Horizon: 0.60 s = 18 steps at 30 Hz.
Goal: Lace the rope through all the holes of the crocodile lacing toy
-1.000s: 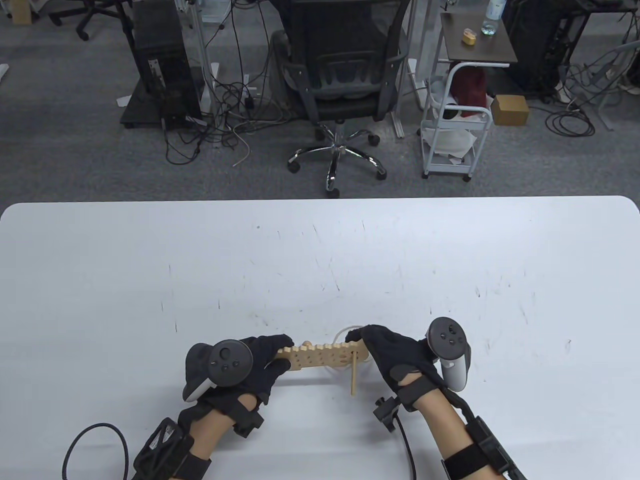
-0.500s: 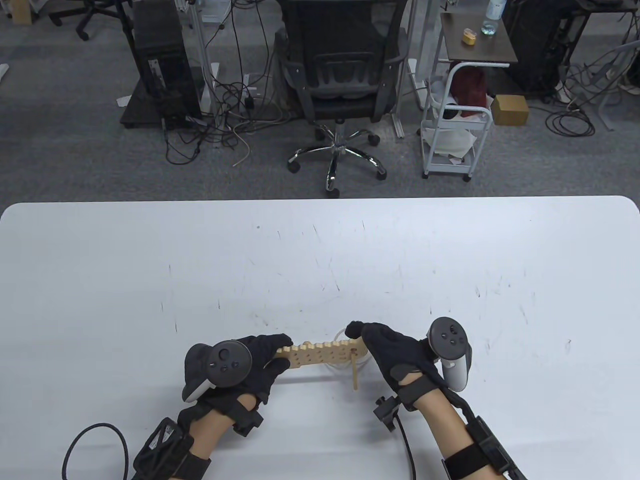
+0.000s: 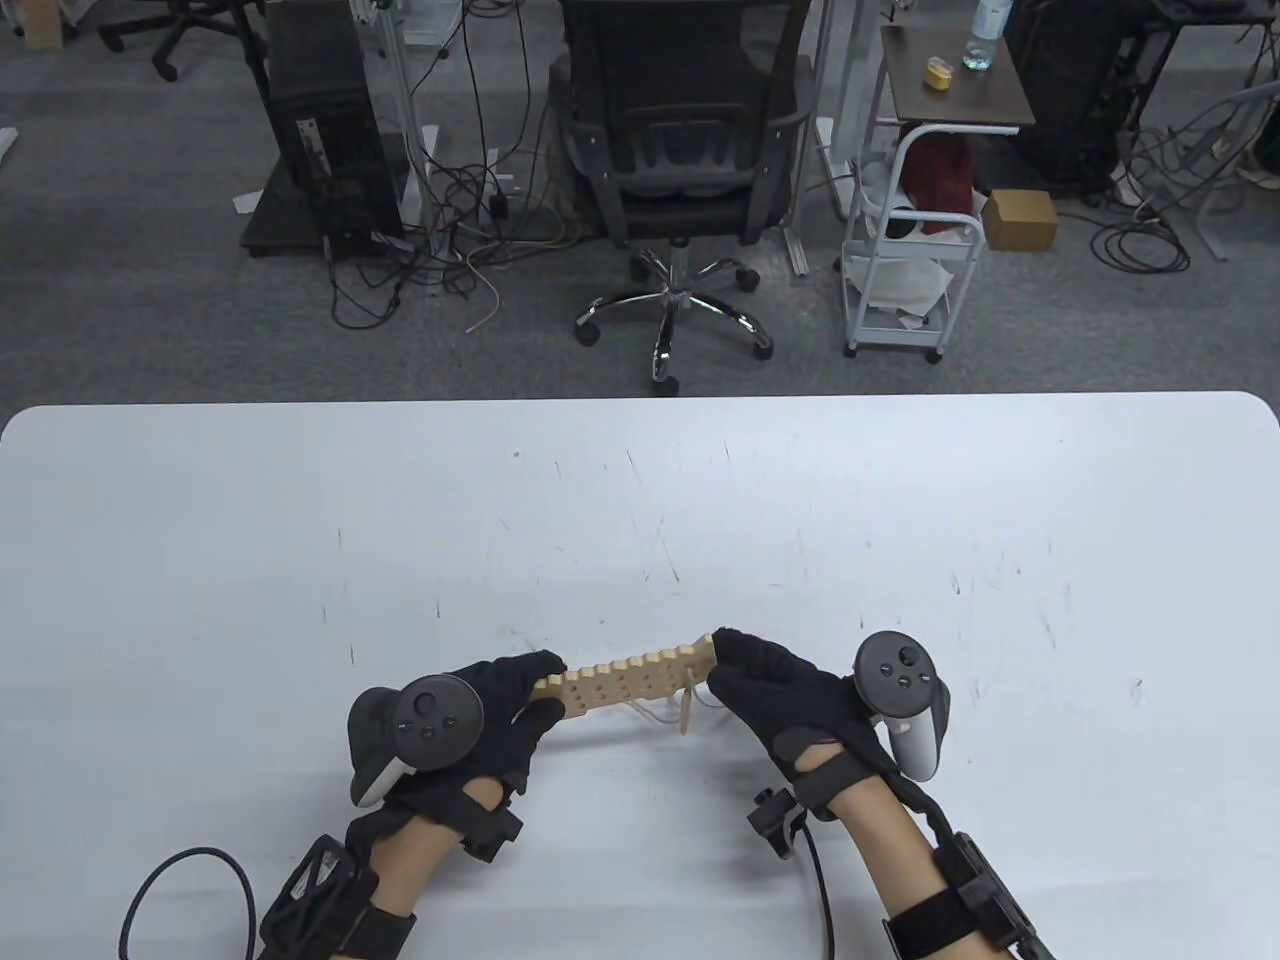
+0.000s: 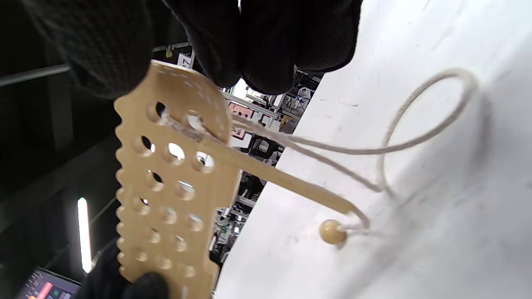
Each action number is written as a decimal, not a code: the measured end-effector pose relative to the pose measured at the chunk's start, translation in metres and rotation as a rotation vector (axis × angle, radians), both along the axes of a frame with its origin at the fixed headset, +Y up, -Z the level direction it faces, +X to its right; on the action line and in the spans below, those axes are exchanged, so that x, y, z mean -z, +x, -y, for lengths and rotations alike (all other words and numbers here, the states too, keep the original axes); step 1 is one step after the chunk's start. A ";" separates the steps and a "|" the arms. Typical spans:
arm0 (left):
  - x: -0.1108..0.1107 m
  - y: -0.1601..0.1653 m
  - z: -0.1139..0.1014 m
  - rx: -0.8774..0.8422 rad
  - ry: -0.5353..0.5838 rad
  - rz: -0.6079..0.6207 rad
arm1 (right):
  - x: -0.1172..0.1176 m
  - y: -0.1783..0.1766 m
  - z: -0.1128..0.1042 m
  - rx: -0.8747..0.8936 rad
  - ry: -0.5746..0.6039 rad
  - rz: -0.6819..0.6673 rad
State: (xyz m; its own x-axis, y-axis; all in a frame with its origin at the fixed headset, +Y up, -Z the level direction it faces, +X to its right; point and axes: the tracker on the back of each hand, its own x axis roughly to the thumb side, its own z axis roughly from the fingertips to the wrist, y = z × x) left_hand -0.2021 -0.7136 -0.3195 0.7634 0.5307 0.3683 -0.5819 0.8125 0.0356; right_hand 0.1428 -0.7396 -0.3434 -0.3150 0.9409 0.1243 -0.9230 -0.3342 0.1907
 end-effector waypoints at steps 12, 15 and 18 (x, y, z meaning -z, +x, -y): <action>0.000 -0.002 -0.001 -0.046 -0.022 -0.015 | -0.003 -0.015 0.004 -0.224 0.022 -0.048; 0.000 0.000 0.000 -0.068 -0.038 -0.003 | -0.005 -0.021 0.007 -0.266 0.024 -0.070; -0.001 0.001 0.000 -0.083 -0.048 0.008 | -0.006 -0.027 0.009 -0.301 0.032 -0.082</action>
